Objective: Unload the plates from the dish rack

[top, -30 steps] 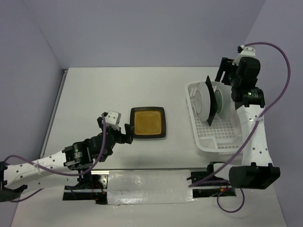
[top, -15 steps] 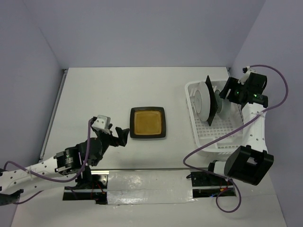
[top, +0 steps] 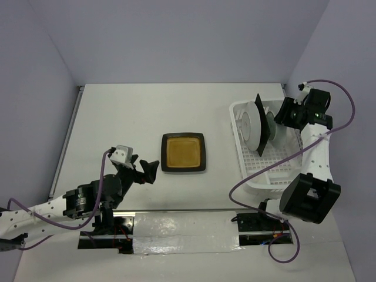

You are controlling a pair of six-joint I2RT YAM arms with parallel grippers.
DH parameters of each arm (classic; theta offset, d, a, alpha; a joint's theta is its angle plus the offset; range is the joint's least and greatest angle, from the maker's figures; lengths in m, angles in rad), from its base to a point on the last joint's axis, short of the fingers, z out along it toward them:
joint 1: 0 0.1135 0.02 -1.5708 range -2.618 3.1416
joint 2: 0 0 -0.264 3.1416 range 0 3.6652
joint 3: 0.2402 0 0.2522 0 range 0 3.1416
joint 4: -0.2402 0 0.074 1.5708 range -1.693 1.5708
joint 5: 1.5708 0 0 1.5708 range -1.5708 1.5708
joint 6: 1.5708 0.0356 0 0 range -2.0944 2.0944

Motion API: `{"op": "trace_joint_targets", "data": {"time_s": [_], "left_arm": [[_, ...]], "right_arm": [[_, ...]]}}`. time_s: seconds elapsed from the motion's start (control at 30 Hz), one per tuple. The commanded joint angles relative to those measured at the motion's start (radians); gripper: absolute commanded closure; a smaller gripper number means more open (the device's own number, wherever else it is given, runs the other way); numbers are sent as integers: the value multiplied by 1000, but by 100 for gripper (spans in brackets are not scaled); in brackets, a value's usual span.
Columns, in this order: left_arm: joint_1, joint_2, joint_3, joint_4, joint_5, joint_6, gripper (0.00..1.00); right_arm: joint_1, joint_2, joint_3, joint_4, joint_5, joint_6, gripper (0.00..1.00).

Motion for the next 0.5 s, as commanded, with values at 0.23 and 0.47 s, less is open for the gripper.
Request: {"op": "trace_joint_targets", "data": {"time_s": [0.23,0.47], "left_arm": [[-11,-3,15,35,-3,-6,2],[-11,-16,12,38,4,-8,3]], "right_arm": [[-6,90,70,13,-49,-24,50],[-6,106,128,-2,-61,-32,75]]}}
